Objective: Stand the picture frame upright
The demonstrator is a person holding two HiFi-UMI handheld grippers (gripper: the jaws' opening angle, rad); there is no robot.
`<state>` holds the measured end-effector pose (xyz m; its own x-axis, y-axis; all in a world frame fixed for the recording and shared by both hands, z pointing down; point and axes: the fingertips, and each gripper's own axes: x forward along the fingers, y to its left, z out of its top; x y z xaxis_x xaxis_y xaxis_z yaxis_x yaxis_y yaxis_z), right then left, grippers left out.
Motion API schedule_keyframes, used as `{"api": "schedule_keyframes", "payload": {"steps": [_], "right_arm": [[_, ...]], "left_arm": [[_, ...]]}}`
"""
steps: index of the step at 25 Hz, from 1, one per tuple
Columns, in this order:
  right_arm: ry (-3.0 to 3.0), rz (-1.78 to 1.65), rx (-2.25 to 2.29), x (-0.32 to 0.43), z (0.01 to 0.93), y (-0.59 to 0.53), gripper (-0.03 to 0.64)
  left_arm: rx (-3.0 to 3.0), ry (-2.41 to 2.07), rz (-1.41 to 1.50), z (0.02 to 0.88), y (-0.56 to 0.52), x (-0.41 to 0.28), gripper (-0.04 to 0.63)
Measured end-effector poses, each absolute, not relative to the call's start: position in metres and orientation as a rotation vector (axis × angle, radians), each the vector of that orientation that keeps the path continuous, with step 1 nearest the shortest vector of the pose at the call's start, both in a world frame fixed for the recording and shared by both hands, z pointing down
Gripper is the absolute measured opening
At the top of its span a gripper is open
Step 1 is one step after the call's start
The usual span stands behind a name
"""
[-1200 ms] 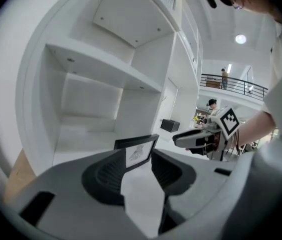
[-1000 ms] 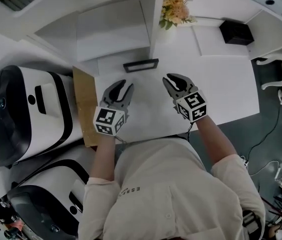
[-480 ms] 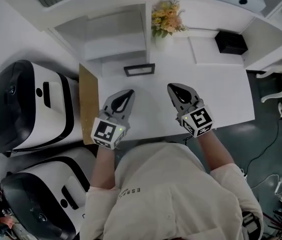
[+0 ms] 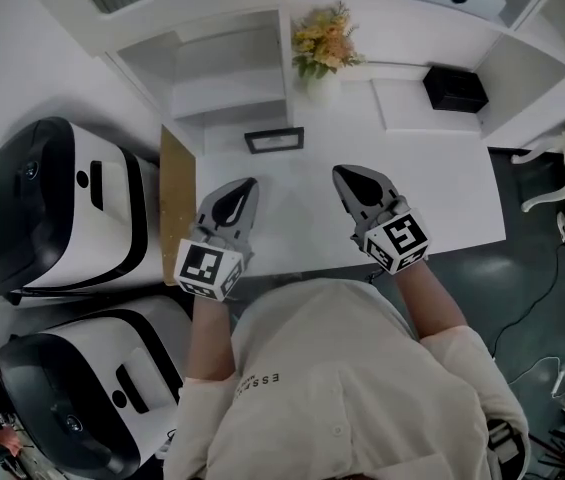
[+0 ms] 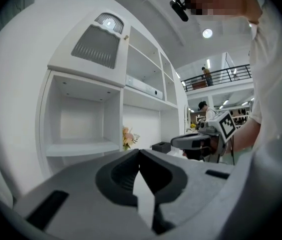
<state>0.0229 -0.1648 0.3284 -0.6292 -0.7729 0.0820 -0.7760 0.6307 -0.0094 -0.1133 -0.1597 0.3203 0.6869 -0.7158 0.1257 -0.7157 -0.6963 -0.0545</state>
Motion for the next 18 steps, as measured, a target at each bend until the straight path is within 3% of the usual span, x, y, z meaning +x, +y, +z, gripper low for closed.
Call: {"api": "schedule_keyframes", "payload": {"steps": [18], "right_arm": [[-2.769, 0.037, 1.327, 0.025, 0.318, -0.172, 0.014]], "left_arm": [[-2.892, 1.214, -0.252, 0.32, -0.166, -0.108, 0.002]]}}
